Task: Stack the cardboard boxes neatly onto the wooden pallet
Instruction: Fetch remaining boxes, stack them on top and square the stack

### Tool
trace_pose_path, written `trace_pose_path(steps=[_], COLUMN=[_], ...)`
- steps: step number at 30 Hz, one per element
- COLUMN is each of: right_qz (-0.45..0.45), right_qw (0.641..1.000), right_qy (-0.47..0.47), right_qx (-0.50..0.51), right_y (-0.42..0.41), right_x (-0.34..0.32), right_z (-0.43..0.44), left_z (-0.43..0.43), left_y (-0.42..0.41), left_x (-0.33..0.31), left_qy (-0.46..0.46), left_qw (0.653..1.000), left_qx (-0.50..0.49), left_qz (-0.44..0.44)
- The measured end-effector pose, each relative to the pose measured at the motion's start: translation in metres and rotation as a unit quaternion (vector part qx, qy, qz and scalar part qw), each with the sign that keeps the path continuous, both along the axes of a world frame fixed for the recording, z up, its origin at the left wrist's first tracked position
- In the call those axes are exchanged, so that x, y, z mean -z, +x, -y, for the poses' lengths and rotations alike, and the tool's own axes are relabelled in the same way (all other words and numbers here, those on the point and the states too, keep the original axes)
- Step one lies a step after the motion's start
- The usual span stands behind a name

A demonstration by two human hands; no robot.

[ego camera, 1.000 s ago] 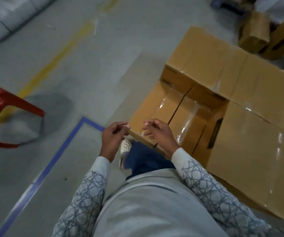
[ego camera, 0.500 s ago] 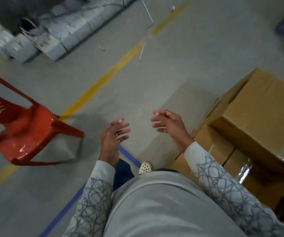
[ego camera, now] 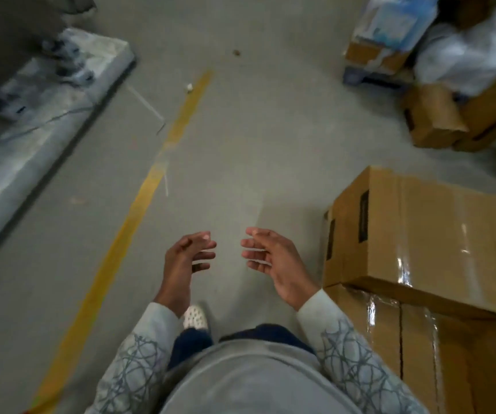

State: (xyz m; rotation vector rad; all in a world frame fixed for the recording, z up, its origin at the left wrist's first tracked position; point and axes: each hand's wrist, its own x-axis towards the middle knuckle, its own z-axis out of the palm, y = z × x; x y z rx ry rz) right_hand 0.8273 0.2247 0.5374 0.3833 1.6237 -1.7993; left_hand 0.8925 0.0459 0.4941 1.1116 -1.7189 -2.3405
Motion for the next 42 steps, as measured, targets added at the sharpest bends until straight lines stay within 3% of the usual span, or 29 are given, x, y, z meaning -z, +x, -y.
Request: trace_pose_path(steps=[4,11,16,24,28,32,38,42], right_qz=[-0.039,0.053,0.026,-0.02,-0.004,0.029,0.022,-0.005], right_qw=[0.994,0.94,0.929,0.922,0.923,0.896,0.862,0.846], right_qy=[0.031,0.014,0.008,-0.002,-0.001,-0.004,0.011,0.03], right_qx=[0.1,0.338,0.369,0.385,0.385,0.442,0.507,0.532], right_y=[-0.057,-0.177,-0.317,-0.537,-0.621,-0.72,-0.882,-0.958], right_x=[-0.022,0.009,0.024,-0.008,0.002,0.025,0.021,-0.008], right_z=[0.005,-0.024,-0.061,-0.132,-0.158,-0.188,-0.249,-0.286], left_z=[0.014,-0.03,-0.064,-0.115,-0.147,-0.187,-0.28,-0.357], left_y=[-0.125,-0.3,-0.439,-0.654,-0.754,-0.874,-1.062,-1.16], left_x=[-0.022,-0.004,0.008,-0.022,-0.013,0.004,-0.007,-0.036], left_qy=[-0.013,0.0,0.004,0.008,0.019,0.026,0.014,0.003], left_qw=[0.989,0.946,0.931,0.933,0.93,0.927,0.868,0.809], left_qx=[0.143,0.324,0.366,0.359,0.366,0.375,0.496,0.587], left_qz=[-0.025,-0.018,-0.003,-0.023,-0.004,0.009,-0.005,-0.017])
